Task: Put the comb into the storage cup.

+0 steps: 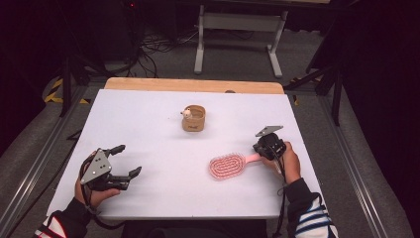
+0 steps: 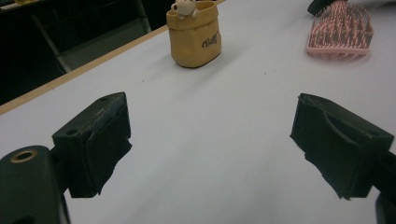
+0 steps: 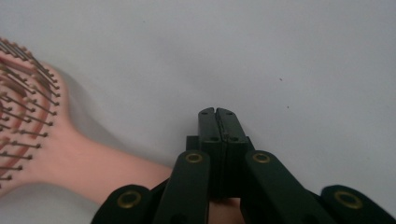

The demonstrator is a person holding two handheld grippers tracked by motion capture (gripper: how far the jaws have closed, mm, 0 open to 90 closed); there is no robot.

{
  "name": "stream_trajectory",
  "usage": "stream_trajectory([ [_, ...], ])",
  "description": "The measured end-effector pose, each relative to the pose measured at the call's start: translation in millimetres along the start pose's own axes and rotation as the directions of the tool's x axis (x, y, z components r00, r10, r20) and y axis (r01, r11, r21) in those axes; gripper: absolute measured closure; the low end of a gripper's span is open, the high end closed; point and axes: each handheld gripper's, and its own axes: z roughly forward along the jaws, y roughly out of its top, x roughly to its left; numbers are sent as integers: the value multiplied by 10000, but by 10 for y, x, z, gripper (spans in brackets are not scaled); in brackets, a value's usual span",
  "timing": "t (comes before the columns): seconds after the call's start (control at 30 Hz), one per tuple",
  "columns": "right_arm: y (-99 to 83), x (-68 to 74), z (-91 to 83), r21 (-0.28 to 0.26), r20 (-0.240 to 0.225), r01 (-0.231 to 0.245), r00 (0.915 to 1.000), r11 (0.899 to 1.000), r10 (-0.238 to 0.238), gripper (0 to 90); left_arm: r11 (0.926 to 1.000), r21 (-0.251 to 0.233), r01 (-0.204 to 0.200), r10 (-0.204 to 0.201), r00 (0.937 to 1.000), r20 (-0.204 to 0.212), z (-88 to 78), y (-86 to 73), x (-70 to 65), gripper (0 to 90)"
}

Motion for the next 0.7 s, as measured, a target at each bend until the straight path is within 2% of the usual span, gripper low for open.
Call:
stream_trajectory([
  [0.13, -94, 0, -71, 8, -122, -113, 9999, 9999, 113, 900, 10000, 2, 82, -82, 10000, 3, -2, -10, 10, 128],
  [0.3, -195, 39, -159, 69, -170, -66, 9998, 10000, 67, 900, 10000, 65, -15, 15, 10000, 2, 1, -1, -4, 128],
  [0.7, -414, 148, -322, -144, -446, -73, 9990, 9999, 66, 900, 9999, 168, 9, -9, 10000, 48, 16, -10, -6, 127],
])
